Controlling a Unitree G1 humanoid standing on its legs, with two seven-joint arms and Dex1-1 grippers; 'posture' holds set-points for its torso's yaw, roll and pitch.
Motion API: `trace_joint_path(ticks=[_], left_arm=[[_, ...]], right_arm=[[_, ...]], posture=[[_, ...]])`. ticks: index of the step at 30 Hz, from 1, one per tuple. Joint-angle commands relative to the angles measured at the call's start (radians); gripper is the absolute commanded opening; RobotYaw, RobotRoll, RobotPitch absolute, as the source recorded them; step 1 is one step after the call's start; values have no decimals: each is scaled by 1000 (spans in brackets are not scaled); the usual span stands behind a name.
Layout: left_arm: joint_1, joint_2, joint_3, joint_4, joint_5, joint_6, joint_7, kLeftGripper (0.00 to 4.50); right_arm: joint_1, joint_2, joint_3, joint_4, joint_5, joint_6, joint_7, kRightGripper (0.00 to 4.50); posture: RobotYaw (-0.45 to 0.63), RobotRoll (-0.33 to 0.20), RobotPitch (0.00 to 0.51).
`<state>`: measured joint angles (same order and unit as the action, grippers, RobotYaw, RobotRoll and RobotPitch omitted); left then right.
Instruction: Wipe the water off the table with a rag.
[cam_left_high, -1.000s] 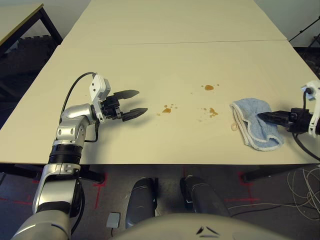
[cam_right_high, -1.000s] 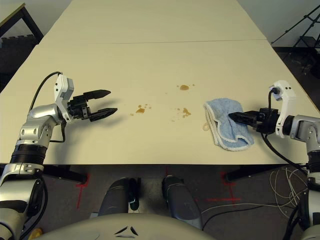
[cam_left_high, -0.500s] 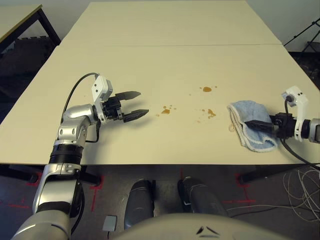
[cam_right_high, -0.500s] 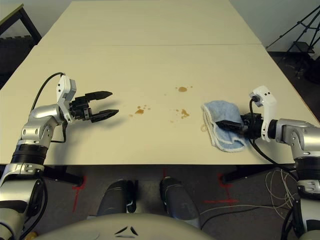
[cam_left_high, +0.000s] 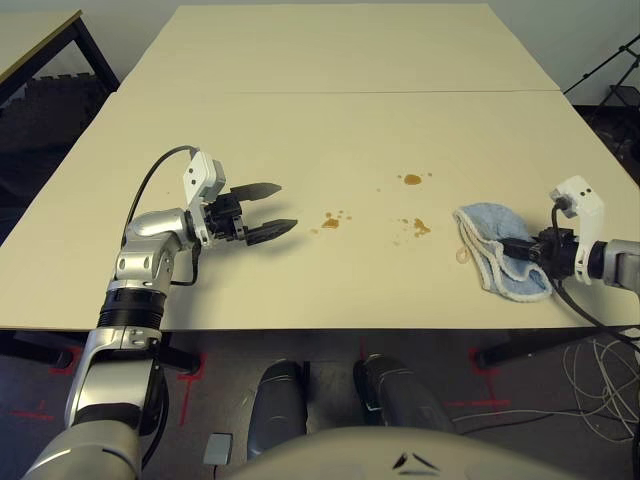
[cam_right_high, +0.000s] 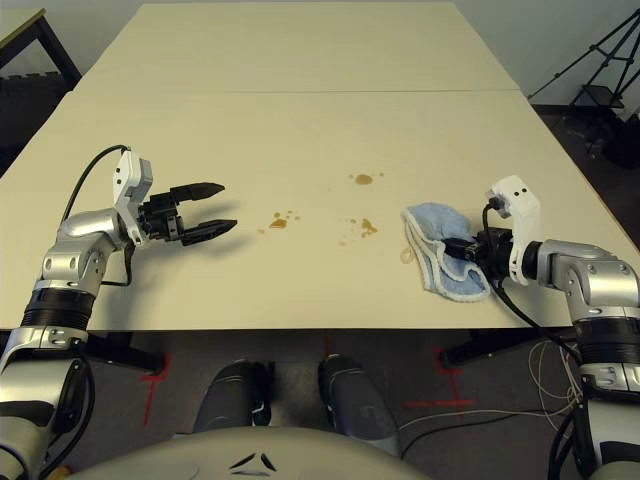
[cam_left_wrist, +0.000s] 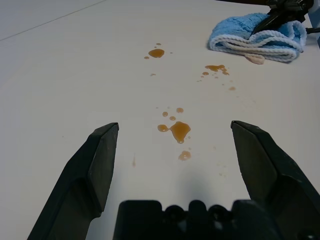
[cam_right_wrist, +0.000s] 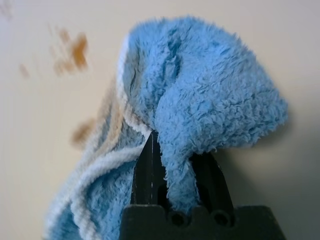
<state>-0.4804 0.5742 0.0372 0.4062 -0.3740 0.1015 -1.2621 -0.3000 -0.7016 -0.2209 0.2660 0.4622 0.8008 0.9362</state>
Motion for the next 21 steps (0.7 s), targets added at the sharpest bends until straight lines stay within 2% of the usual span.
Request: trace_joint_path(ticks=[1, 6, 10, 15, 21], left_arm=[[14, 16, -7, -12, 13, 5, -7, 4500], [16, 23, -6, -14, 10, 8, -9, 4500], [13, 32, -8, -11, 8, 10, -15, 4500], [11, 42, -9, -7, 11, 9, -24, 4500], [13, 43, -13, -11, 13, 13, -29, 4500]], right_arm=[[19, 38, -28, -113, 74, 74, -36, 67], [71, 102, 4, -193, 61, 86, -127, 67], [92, 114, 36, -201, 24, 58, -176, 67], [91, 143, 95, -202, -12, 24, -218, 67], [73, 233, 188, -254, -37, 22, -259, 67]], posture=[[-225, 0, 121], [-226, 0, 120], [-225, 0, 121], [-225, 0, 119], [-220, 0, 115]])
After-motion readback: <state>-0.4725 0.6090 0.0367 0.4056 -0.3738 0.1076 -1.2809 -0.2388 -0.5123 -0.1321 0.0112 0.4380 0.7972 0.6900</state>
